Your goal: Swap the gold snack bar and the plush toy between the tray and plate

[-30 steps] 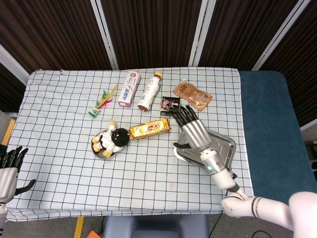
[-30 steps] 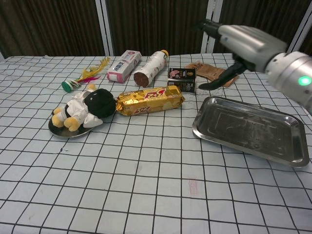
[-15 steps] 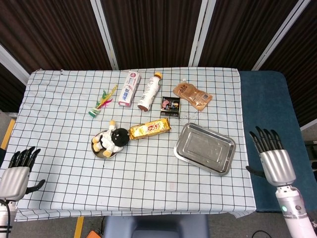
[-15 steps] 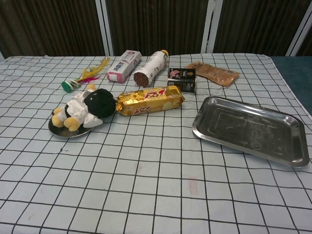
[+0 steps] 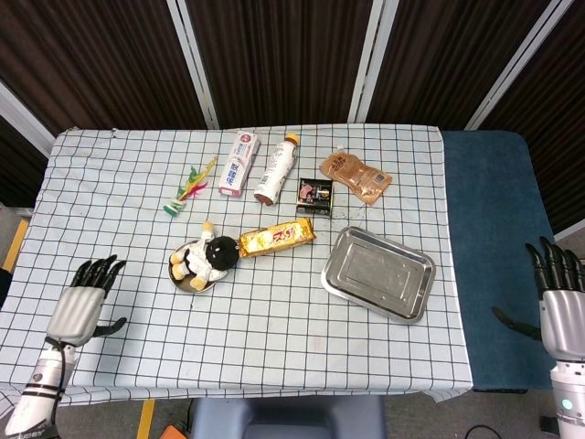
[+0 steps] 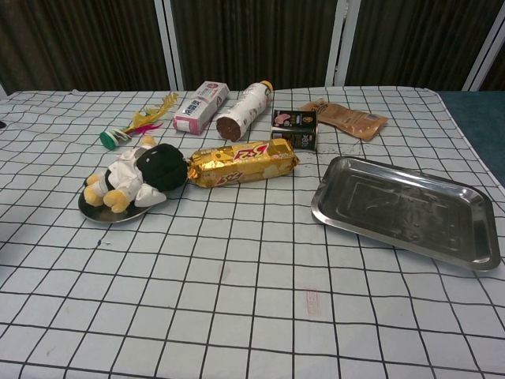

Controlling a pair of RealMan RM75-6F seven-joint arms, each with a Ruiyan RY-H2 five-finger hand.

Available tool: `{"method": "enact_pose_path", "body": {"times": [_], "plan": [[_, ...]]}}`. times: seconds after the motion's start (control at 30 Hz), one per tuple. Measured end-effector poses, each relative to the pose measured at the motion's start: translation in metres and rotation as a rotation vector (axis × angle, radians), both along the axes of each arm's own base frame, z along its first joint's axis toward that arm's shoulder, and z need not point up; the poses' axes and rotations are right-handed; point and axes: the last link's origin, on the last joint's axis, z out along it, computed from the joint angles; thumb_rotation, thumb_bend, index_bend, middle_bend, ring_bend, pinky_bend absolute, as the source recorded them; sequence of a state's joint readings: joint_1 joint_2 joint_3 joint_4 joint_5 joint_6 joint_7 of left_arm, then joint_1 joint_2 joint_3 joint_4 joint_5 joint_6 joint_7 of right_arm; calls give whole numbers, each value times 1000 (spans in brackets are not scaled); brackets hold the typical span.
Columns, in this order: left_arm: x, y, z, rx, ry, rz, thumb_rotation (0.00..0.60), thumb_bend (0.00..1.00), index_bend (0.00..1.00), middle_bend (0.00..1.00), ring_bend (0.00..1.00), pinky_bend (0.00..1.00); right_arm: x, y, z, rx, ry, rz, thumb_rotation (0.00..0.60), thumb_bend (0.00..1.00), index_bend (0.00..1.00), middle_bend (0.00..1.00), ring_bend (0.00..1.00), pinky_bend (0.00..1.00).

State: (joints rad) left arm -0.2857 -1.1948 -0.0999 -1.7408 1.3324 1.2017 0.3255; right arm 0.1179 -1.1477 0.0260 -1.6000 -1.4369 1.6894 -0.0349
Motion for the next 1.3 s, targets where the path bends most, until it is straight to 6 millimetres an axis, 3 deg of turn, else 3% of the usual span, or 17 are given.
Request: {"method": "enact_pose_path", "body": {"times": [0.23,0.43,0.83,1.3], "plan": [[31,40,-42,-79,-26,-18,600,205,0,0,0,0,1,5,5,9,-43,40,600,38,0,0,0,0],[35,67,-61,-89,-33,20,600,202,0,0,0,0,2,8,6,5,-51,63,600,38,0,0,0,0],[51,91,-96,-134,-56,33,600,199,0,0,0,0,3,7,3,1,-63,70,600,38,0,0,0,0],[57,115,-116,-68,-48,-16,600,273,15,1,0,0,3,6,0,22,-66,70,600,38,0,0,0,0]]}}
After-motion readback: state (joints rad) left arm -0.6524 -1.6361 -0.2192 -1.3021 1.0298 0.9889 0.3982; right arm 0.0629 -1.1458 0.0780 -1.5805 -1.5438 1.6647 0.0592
